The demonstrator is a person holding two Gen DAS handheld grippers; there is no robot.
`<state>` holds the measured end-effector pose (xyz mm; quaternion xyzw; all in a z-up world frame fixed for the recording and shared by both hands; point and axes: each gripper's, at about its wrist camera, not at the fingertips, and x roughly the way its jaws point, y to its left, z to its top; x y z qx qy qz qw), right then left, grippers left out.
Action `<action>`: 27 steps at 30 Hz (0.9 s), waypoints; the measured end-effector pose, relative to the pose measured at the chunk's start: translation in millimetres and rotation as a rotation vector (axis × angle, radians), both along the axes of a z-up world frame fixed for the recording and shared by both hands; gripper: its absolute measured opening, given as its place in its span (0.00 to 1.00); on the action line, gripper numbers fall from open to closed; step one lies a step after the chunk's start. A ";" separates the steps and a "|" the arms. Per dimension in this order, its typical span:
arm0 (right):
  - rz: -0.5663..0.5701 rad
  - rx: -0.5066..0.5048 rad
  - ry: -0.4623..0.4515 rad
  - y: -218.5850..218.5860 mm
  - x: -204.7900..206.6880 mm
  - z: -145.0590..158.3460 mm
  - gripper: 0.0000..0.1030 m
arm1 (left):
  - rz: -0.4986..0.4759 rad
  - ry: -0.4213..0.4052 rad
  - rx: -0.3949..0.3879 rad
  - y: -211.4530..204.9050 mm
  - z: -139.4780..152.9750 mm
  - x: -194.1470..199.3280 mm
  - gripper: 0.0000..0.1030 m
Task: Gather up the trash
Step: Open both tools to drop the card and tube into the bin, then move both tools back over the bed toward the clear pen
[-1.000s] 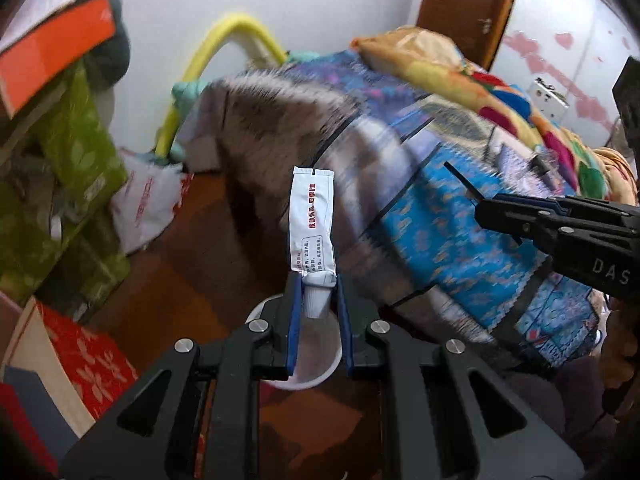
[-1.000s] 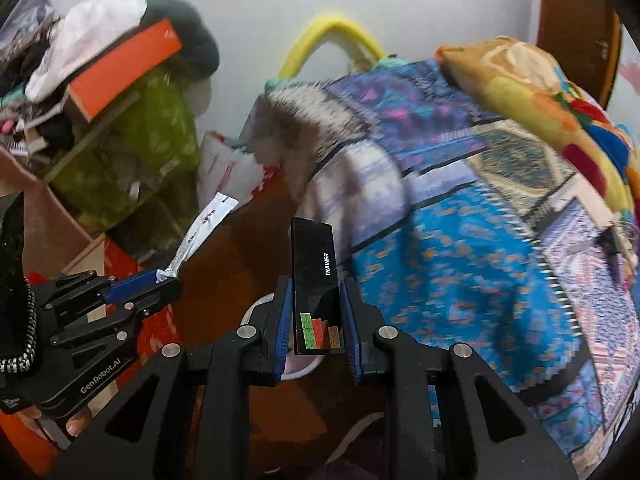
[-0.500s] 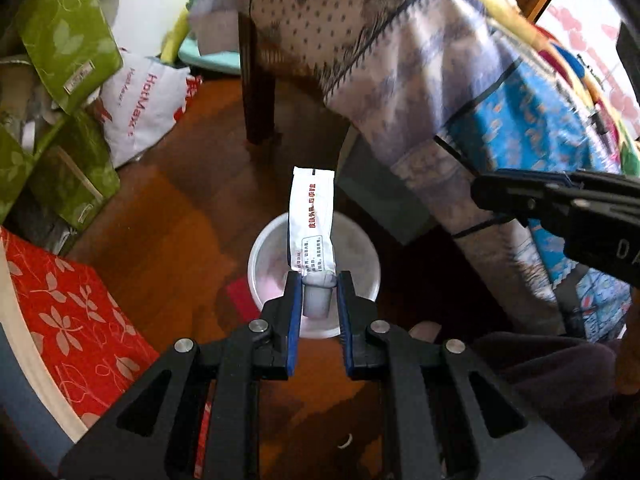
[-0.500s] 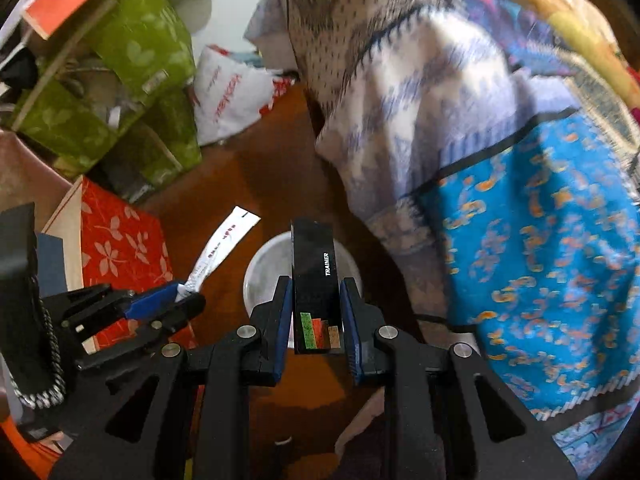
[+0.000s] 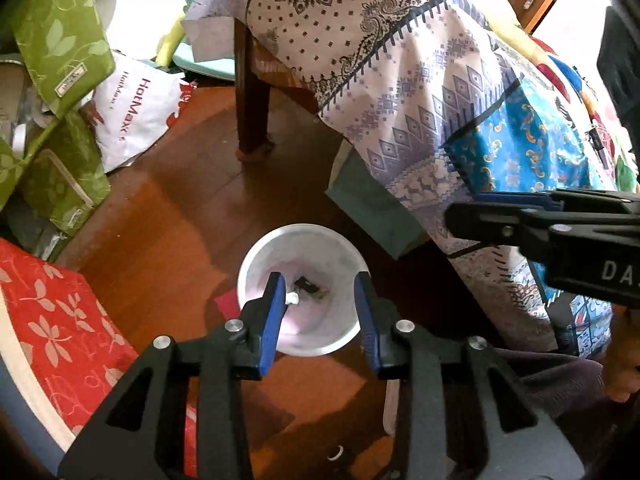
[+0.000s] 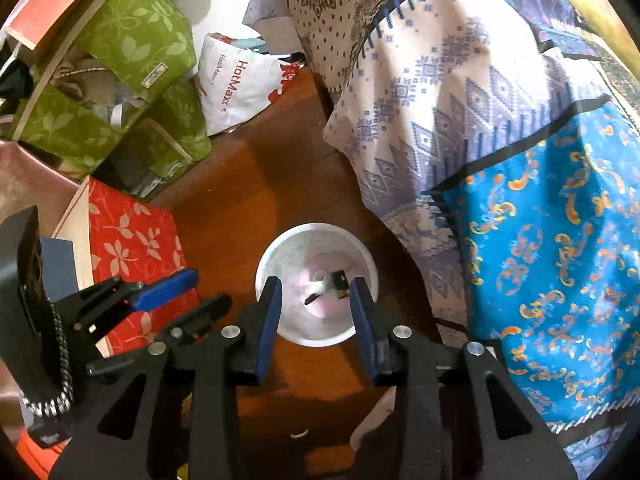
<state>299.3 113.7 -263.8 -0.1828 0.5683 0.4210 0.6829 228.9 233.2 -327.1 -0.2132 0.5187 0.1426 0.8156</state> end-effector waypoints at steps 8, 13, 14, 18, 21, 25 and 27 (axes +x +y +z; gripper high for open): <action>0.009 0.059 -0.103 -28.8 -8.4 41.7 0.31 | -0.021 -0.033 0.097 -19.2 45.7 -11.6 0.34; -0.013 0.120 -0.163 -49.6 -12.9 73.3 0.31 | -0.029 -0.096 0.135 -37.0 85.2 -18.5 0.34; -0.022 0.138 -0.179 -56.5 -13.9 82.4 0.31 | -0.031 -0.108 0.139 -40.5 92.3 -19.6 0.34; -0.064 0.197 -0.239 -80.1 -16.0 110.2 0.31 | -0.047 -0.171 0.192 -60.7 129.6 -21.0 0.34; -0.111 0.250 -0.268 -101.1 -14.7 131.5 0.31 | -0.066 -0.220 0.230 -77.7 155.2 -19.0 0.34; -0.174 0.305 -0.315 -132.1 -8.7 155.5 0.31 | -0.098 -0.275 0.257 -102.1 180.7 -8.9 0.34; -0.205 0.313 -0.359 -148.5 -4.8 165.5 0.31 | -0.121 -0.300 0.255 -116.8 190.9 0.2 0.35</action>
